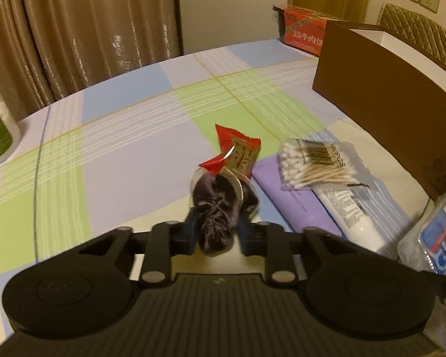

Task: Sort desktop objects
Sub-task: 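Grasp the dark round pouch with the left gripper, then carry the dark pouch and floss box over the brown box with both grippers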

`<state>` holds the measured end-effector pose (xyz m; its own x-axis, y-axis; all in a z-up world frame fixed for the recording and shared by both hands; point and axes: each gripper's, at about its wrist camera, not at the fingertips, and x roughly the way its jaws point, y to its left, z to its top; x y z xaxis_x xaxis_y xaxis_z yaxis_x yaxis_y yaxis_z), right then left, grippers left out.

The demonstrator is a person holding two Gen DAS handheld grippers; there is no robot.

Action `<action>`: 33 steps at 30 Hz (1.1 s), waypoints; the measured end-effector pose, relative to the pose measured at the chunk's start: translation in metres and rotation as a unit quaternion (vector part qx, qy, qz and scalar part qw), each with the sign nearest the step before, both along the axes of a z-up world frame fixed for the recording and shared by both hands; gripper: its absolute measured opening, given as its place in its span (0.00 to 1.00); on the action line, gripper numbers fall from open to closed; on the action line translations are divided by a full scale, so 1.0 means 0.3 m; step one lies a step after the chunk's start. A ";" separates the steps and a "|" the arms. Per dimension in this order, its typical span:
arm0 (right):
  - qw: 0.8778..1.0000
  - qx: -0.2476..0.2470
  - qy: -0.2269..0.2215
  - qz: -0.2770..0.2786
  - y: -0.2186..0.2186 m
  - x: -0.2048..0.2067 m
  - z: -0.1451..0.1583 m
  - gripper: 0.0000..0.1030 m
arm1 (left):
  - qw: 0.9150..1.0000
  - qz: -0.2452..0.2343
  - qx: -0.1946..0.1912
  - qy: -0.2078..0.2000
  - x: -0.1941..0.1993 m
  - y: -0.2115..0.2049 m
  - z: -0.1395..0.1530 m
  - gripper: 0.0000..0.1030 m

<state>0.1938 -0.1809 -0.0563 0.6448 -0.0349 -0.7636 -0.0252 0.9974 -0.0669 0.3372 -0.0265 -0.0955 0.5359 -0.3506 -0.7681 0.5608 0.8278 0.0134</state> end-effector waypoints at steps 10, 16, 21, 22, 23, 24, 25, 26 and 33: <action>1.000 -0.004 -0.018 0.022 0.023 -0.058 0.071 0.85 | 1.000 0.006 -0.017 0.014 -0.171 0.088 0.088 0.16; 0.998 -0.014 -0.036 0.039 0.020 -0.134 0.146 0.85 | 0.999 0.006 -0.039 0.013 -0.294 0.099 0.163 0.16; 0.998 -0.011 -0.049 0.030 -0.026 -0.198 0.224 0.85 | 0.998 -0.009 -0.058 0.003 -0.378 0.053 0.249 0.16; 0.998 -0.009 -0.051 0.027 -0.039 -0.212 0.239 0.85 | 0.998 -0.012 -0.061 0.000 -0.395 0.042 0.268 0.16; 0.998 -0.009 -0.054 0.025 -0.057 -0.228 0.258 0.85 | 0.998 -0.016 -0.065 -0.002 -0.412 0.028 0.286 0.16; 0.998 -0.008 -0.056 0.025 -0.070 -0.243 0.273 0.85 | 0.997 -0.021 -0.068 -0.005 -0.430 0.009 0.303 0.16; 0.998 -0.007 -0.057 0.024 -0.089 -0.257 0.290 0.85 | 0.997 -0.027 -0.071 -0.008 -0.448 -0.011 0.322 0.16; 0.998 -0.006 -0.058 0.024 -0.108 -0.272 0.307 0.85 | 0.997 -0.032 -0.074 -0.011 -0.465 -0.031 0.337 0.16; 0.997 0.010 -0.056 0.042 -0.297 -0.343 0.400 0.85 | 0.995 -0.045 -0.085 -0.032 -0.595 -0.201 0.444 0.16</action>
<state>0.0909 -0.2700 0.0638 0.7258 0.0375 -0.6869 -0.1028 0.9932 -0.0543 0.1586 -0.0869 0.0378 0.5415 -0.5214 -0.6595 0.6356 0.7673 -0.0847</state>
